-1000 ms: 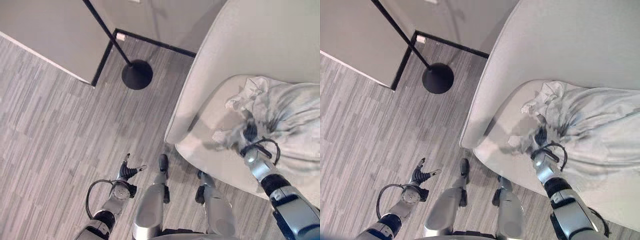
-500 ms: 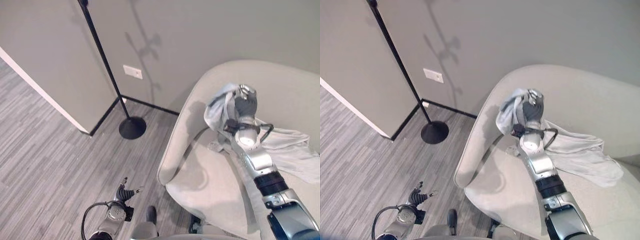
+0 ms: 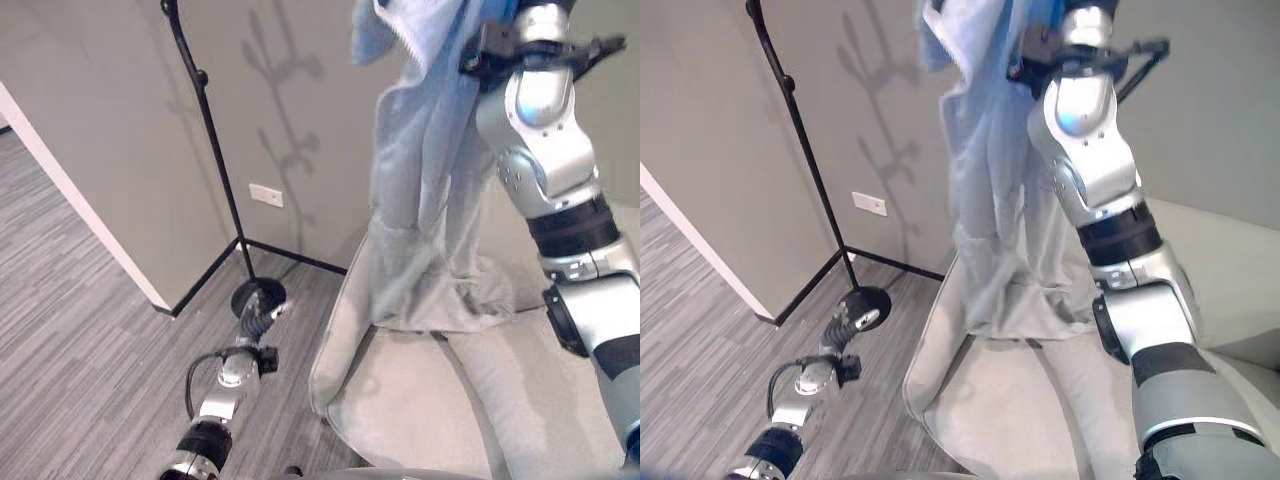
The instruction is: Hang the clothes on the sofa on the clothes rack.
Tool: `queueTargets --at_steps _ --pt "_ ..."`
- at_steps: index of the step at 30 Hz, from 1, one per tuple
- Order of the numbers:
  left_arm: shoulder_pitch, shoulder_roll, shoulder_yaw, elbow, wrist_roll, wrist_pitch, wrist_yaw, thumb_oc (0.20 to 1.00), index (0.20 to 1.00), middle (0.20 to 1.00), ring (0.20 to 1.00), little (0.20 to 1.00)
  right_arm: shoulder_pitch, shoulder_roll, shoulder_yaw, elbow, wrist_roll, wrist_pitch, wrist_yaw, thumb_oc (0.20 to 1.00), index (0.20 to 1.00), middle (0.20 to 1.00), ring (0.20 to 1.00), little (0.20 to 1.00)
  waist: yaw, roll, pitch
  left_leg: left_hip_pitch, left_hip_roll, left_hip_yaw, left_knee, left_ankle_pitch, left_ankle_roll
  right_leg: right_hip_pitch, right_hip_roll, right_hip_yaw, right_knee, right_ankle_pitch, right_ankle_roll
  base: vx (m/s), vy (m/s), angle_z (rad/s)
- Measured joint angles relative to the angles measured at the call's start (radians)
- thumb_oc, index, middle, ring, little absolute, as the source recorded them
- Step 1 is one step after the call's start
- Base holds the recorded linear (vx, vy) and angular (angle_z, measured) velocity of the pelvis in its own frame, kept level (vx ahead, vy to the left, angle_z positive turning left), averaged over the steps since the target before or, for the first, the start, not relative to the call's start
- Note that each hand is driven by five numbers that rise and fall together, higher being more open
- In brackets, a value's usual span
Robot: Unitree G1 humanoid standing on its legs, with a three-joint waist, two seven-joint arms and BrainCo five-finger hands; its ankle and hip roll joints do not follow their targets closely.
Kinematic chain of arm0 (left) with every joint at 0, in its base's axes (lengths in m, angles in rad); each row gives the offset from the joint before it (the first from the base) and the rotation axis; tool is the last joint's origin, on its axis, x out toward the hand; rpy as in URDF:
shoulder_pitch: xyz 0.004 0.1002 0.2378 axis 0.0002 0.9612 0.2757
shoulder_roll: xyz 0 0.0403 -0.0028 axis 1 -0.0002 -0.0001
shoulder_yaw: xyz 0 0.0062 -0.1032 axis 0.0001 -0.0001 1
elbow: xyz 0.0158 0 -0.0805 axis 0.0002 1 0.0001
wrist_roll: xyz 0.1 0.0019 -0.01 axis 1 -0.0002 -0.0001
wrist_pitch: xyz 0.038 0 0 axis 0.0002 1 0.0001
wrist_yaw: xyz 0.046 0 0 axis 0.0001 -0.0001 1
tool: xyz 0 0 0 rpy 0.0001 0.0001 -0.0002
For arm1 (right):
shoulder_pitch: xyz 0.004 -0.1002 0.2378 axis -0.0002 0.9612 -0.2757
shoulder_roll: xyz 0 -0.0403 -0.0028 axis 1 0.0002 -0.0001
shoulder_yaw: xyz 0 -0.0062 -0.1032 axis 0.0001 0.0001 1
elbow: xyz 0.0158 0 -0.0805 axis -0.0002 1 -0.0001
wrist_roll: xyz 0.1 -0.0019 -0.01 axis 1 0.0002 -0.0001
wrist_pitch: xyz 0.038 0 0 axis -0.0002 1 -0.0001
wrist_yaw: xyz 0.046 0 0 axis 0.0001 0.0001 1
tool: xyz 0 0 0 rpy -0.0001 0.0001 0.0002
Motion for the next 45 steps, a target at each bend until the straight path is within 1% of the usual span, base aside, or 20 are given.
queueTargets --at_steps 3,7,8,11,13,16,17,18,19,23,26,29,31,33,36,38,40,42,44,45 --pt "-0.070 0.022 -0.013 0.004 0.071 -0.006 0.052 1.000 1.000 1.000 1.000 1.000 -0.053 0.022 0.058 0.047 0.023 -0.023 0.000 0.200 0.200 0.200 0.200 0.200 -0.005 -0.012 -0.010 0.005 0.005 0.001 0.000 0.001 -0.002 0.004 0.006 0.001 0.000 0.002 -0.003 0.00 0.000 0.00" --pt "-0.184 0.016 -0.130 0.031 0.109 -0.036 0.098 1.000 1.000 1.000 1.000 1.000 -0.218 0.107 0.140 0.279 0.066 -0.043 -0.002 0.200 0.200 0.200 0.200 0.200 -0.006 -0.023 -0.022 0.010 0.008 0.001 0.000 0.003 -0.005 0.009 0.009 0.001 0.000 -0.001 0.000 0.00 0.000 0.00" --pt "-0.214 0.011 -0.196 0.041 0.109 -0.044 0.097 1.000 1.000 1.000 1.000 1.000 -0.266 0.135 0.159 0.360 0.093 -0.046 -0.001 0.200 0.200 0.200 0.200 0.200 -0.007 -0.032 -0.032 0.010 0.009 0.001 0.000 0.003 -0.005 0.009 0.009 0.001 0.000 -0.001 0.000 0.00 0.000 0.00" --pt "-0.249 -0.031 -0.325 0.070 0.107 -0.056 0.072 1.000 1.000 1.000 1.000 1.000 -0.283 0.172 0.157 0.384 0.141 -0.069 -0.001 0.200 0.200 0.200 0.200 0.200 -0.011 -0.062 -0.058 0.008 0.008 0.002 0.000 0.002 -0.006 0.007 0.008 0.002 0.000 -0.005 -0.002 0.00 0.000 0.00" --pt "-0.253 -0.056 -0.405 0.069 0.099 -0.060 0.027 1.000 1.000 1.000 1.000 1.000 -0.286 0.190 0.157 0.386 0.147 -0.071 0.000 0.200 0.200 0.200 0.200 0.200 -0.015 -0.068 -0.069 0.004 0.007 0.001 0.000 0.002 -0.006 0.004 0.007 0.001 0.000 -0.008 0.002 0.00 0.000 0.00" --pt "-0.266 -0.094 -0.592 0.049 0.018 -0.059 -0.068 1.000 1.000 1.000 1.000 1.000 -0.287 0.243 0.157 0.423 0.162 -0.077 -0.003 0.200 0.200 0.200 0.200 0.200 -0.031 -0.064 -0.073 0.001 0.005 0.001 0.000 0.002 -0.005 -0.002 0.007 0.003 0.000 -0.008 0.002 0.00 -0.001 -0.03" --pt "-0.279 -0.115 -0.635 0.045 0.001 -0.057 -0.090 0.200 0.200 0.200 0.200 0.200 -0.287 0.259 0.156 0.429 0.167 -0.078 -0.007 0.200 0.200 0.200 0.200 0.200 -0.033 -0.064 -0.073 -0.001 0.005 0.006 0.000 0.002 -0.005 -0.008 0.007 0.010 0.000 -0.006 0.000 -0.02 -0.011 -0.20" --pt "-0.309 -0.142 -0.703 0.009 -0.043 -0.055 -0.125 0.200 0.200 0.200 0.200 0.200 -0.287 0.303 0.154 0.433 0.167 -0.083 -0.012 0.200 0.200 0.200 0.200 0.200 -0.043 -0.060 -0.073 -0.001 0.005 0.017 0.001 0.002 -0.005 -0.013 0.007 0.021 0.000 -0.001 -0.002 -0.02 -0.014 -0.18" --pt "-0.323 -0.159 -0.715 0.004 -0.056 -0.055 -0.140 0.200 0.200 0.200 0.200 0.200 -0.287 0.315 0.156 0.432 0.167 -0.085 -0.013 0.200 0.200 0.200 0.200 0.200 -0.056 -0.060 -0.073 -0.001 0.005 0.018 0.003 0.002 -0.005 -0.013 0.008 0.021 0.000 -0.002 -0.002 -0.02 -0.013 -0.14" --pt "-0.340 -0.192 -0.701 0.011 -0.097 -0.056 -0.143 0.200 0.200 0.200 0.200 0.200 -0.286 0.318 0.160 0.417 0.167 -0.087 -0.011 0.200 0.200 0.200 0.200 0.200 -0.068 -0.059 -0.073 0.000 0.005 0.031 0.003 0.002 -0.004 -0.019 0.009 0.036 0.000 0.000 0.000 -0.01 -0.006 -0.11" --pt "-0.320 -0.147 -0.606 0.020 -0.098 -0.055 -0.123 0.200 0.200 0.200 0.200 0.200 -0.284 0.254 0.185 0.326 0.165 -0.086 -0.012 0.200 0.200 0.200 0.200 0.200 -0.086 -0.046 -0.069 0.005 0.006 0.050 0.001 0.001 -0.003 -0.023 0.011 0.053 0.000 0.003 0.003 -0.01 -0.017 -0.17" --pt "-0.263 -0.094 -0.440 -0.001 -0.141 -0.053 -0.072 0.200 0.200 0.200 0.200 0.200 -0.271 0.136 0.196 0.168 0.143 -0.088 -0.011 0.200 0.200 0.200 0.200 0.200 -0.086 -0.021 -0.067 0.022 0.007 0.051 0.000 -0.004 0.001 -0.007 0.011 0.054 0.000 0.000 0.005 0.00 -0.039 -0.01" --pt "-0.140 -0.037 -0.280 -0.132 -0.169 -0.060 -0.030 0.200 0.200 0.200 0.200 0.200 -0.223 -0.004 0.196 0.034 0.102 -0.091 -0.011 0.200 0.200 0.200 0.200 0.200 -0.079 -0.007 -0.065 0.034 0.008 0.050 0.000 -0.009 0.001 0.008 0.012 0.051 -0.002 -0.005 0.005 0.01 -0.067 0.04" --pt "-0.042 -0.007 -0.174 -0.243 -0.167 -0.063 -0.010 0.200 0.200 0.200 0.200 0.200 -0.171 -0.112 0.192 -0.058 0.034 -0.083 -0.008 0.200 0.200 0.200 0.200 0.200 -0.076 -0.003 -0.063 0.033 0.009 0.048 0.000 -0.011 0.001 0.008 0.012 0.046 -0.006 -0.005 0.004 0.01 -0.042 0.06" --pt "0.006 0.058 -0.123 -0.260 -0.151 -0.062 0.009 0.200 0.200 0.200 0.200 0.200 -0.138 -0.148 0.183 -0.054 -0.020 -0.067 0.002 0.200 0.200 0.200 0.200 0.200 -0.057 0.023 -0.058 0.031 0.010 0.047 -0.001 -0.016 0.008 0.012 0.012 0.046 -0.006 -0.005 0.005 -0.01 -0.066 0.01" --pt "0.096 0.071 -0.023 -0.322 -0.084 -0.069 0.011 0.200 0.200 0.200 0.200 0.200 -0.090 -0.212 0.171 -0.075 -0.056 -0.062 0.018 0.200 0.200 0.200 0.200 0.200 -0.047 0.026 -0.055 0.031 0.014 0.043 -0.006 -0.019 0.007 0.013 0.017 0.043 -0.006 -0.007 0.002 -0.03 -0.073 0.02" --pt "0.147 0.087 0.035 -0.336 -0.035 -0.071 0.008 0.200 0.200 0.200 0.200 0.200 -0.056 -0.226 0.143 -0.085 -0.076 -0.059 0.034 0.200 0.200 0.200 0.200 0.200 -0.041 0.035 -0.049 0.030 0.019 0.042 -0.006 -0.020 0.005 0.012 0.022 0.043 -0.006 -0.008 0.000 -0.05 -0.058 0.00" --pt "0.235 0.091 0.162 -0.387 0.025 -0.084 0.009 0.200 0.200 0.200 0.200 0.200 0.062 -0.271 0.073 -0.186 -0.119 -0.053 0.062 0.200 0.200 0.200 0.200 0.200 -0.029 0.038 -0.038 0.029 0.024 0.039 -0.007 -0.020 0.005 0.012 0.027 0.040 -0.006 -0.011 -0.004 0.00 -0.044 0.03" --pt "0.320 0.097 0.298 -0.422 0.087 -0.104 0.022 0.200 0.200 0.200 0.200 0.200 0.294 -0.286 -0.052 -0.349 -0.171 -0.055 0.089 0.200 0.200 0.200 0.200 0.200 -0.018 0.038 -0.035 0.029 0.027 0.029 -0.007 -0.021 0.003 0.016 0.030 0.032 -0.006 -0.018 -0.008 -0.01 -0.036 0.11" --pt "0.329 0.099 0.325 -0.418 0.104 -0.104 0.036 0.200 0.200 0.200 0.200 0.200 0.334 -0.288 -0.054 -0.374 -0.178 -0.056 0.094 0.200 0.200 0.200 0.200 0.200 -0.018 0.044 -0.027 0.033 0.027 0.027 -0.006 -0.024 -0.002 0.023 0.030 0.031 -0.006 -0.020 -0.009 -0.05 -0.037 0.13"
